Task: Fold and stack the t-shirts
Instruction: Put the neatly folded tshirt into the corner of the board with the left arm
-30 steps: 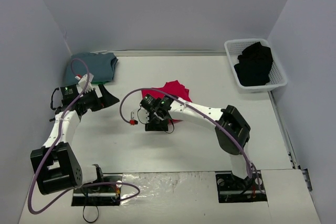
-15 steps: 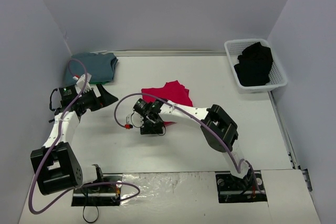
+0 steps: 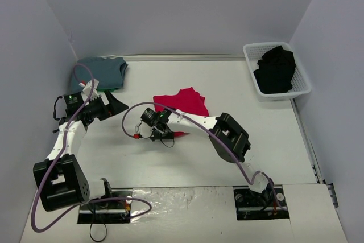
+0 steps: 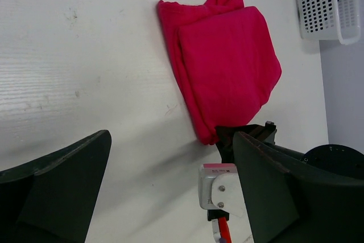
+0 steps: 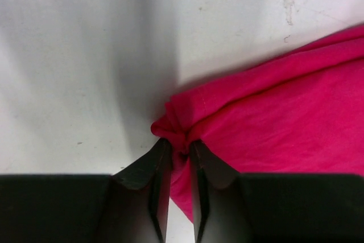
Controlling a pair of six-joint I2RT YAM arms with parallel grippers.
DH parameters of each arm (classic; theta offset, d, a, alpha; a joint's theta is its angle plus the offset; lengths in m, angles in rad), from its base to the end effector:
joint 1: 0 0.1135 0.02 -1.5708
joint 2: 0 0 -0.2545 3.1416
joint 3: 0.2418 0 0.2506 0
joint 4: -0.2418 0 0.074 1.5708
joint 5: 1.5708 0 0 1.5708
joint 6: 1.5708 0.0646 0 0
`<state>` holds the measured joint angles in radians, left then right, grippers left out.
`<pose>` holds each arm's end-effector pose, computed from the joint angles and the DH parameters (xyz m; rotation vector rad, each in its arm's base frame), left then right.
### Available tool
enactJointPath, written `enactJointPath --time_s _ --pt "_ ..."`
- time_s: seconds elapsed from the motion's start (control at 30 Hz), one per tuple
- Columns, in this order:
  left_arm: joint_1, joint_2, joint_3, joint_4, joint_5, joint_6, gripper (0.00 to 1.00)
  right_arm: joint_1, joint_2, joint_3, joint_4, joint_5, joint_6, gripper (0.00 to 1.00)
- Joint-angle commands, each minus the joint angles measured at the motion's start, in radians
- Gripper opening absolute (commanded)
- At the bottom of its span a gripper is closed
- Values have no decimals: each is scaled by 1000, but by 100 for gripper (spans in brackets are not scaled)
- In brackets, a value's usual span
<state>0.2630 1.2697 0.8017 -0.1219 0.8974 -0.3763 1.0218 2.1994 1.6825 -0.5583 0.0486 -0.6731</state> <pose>0.2871 0.0250 0.2368 -0.1410 2.0693 -1.0263 0.2514 0.4050 0.1294 -1.9718 1.7628 0.0528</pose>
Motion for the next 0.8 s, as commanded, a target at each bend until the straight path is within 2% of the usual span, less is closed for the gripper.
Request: enactJointPath --time_s 0.0,0.03,0.13,0.27,0.47,0.73,0.77 --pt "5 2 10 33 32 -15 87 -6 34 26 -31 34 18 12" --pt "5 5 11 36 34 -19 88 -8 36 31 -29 39 18 7" --pt "5 25 16 39 43 -32 88 -14 31 42 -31 50 21 0" --pt "7 59 22 44 64 -73 87 -32 31 89 -40 85 15 0" --pt "5 138 11 156 132 -217 88 -86 60 206 -87 82 17 0" --pt "-22 357 71 263 216 -348 96 -92 109 365 -167 30 27 0" --pt "-31 373 77 272 219 -357 94 -91 108 370 -170 27 30 0"
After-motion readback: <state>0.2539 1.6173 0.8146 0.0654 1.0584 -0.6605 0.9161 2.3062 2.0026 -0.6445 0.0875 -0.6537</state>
